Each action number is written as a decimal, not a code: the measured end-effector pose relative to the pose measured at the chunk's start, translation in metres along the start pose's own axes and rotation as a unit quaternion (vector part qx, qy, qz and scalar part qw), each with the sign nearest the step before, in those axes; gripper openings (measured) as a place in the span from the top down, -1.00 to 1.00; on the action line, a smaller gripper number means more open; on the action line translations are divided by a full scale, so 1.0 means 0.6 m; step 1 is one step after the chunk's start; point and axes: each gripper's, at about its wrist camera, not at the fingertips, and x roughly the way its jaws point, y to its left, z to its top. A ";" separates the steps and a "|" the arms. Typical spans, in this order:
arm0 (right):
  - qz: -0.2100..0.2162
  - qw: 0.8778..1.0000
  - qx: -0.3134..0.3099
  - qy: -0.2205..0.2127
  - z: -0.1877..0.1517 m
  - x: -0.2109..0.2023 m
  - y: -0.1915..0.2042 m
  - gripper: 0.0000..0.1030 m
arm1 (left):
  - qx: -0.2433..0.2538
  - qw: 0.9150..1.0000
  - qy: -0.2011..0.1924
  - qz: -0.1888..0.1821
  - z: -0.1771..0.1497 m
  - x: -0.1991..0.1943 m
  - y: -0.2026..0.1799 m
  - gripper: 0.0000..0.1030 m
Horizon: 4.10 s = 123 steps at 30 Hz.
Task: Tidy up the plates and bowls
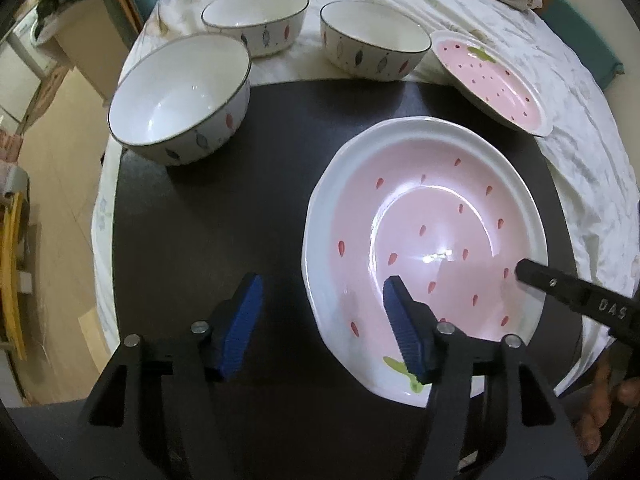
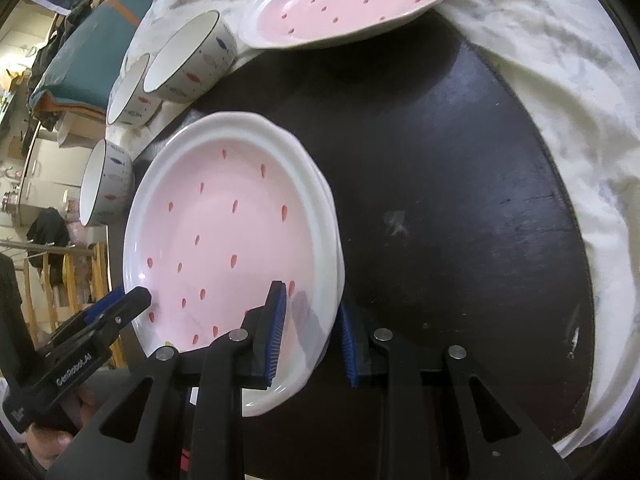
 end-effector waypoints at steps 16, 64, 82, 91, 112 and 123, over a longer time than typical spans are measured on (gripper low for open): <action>-0.015 0.993 -0.034 -0.114 -0.024 -0.117 0.064 -0.49 | 0.003 0.996 -0.089 0.027 0.015 -0.077 -0.014 -0.31; -0.016 0.992 0.084 -0.088 0.237 -0.087 -0.145 -0.67 | 0.045 0.995 -0.087 -0.018 0.230 -0.002 -0.132 -1.00; -0.024 0.993 0.102 -0.059 0.279 -0.007 -0.160 0.05 | 0.047 0.996 -0.073 0.000 0.239 0.024 -0.111 -1.00; 0.004 0.996 0.065 -0.054 0.281 0.003 -0.134 0.41 | 0.055 0.995 -0.078 0.000 0.232 0.019 -0.119 -1.00; 0.005 0.997 0.056 -0.059 0.270 -0.028 -0.137 0.71 | 0.028 0.998 -0.056 0.007 0.239 0.033 -0.099 -1.00; -0.025 0.997 0.079 -0.004 0.200 -0.068 -0.229 0.67 | 0.036 0.998 -0.051 -0.019 0.229 0.022 -0.120 -1.00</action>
